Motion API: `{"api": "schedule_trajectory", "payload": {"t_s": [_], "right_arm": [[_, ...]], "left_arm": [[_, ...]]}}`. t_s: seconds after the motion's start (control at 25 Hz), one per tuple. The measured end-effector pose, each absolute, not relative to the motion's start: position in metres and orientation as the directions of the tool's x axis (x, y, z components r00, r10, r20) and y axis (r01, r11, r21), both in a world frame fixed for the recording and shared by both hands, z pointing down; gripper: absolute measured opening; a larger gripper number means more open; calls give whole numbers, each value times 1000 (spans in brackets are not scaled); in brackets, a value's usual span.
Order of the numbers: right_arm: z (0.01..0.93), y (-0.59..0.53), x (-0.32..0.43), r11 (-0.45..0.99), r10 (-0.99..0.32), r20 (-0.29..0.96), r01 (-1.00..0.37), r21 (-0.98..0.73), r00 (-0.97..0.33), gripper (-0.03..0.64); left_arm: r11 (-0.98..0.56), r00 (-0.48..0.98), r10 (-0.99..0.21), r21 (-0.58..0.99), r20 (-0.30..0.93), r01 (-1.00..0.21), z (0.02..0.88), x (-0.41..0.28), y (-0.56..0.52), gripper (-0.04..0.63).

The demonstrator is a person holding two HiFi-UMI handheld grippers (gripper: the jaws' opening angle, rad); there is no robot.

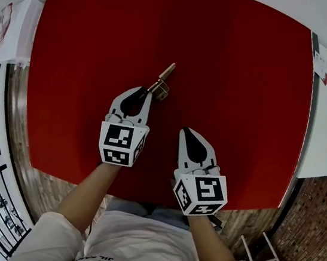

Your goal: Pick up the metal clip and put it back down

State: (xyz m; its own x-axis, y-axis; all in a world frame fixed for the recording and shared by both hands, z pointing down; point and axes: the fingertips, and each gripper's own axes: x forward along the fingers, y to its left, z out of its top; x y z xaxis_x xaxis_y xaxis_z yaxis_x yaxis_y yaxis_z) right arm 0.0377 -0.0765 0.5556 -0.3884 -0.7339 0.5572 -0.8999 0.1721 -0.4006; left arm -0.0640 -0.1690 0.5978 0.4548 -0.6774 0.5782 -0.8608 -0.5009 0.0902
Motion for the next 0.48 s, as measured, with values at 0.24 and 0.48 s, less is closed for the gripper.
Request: {"api": "schedule_trajectory", "payload": {"t_s": [0.24,0.48], "right_arm": [[553,-77,32,181,-732,551,-894,-410,-401,6],[550,-76,27,194,-731,543,-889,-414,-413,6]], "left_arm": [[-474,499,-662,204,559,-857,592,-74,-159,54],[-489,504,-645,195,575,-850,594,-76,-149,54]]}}
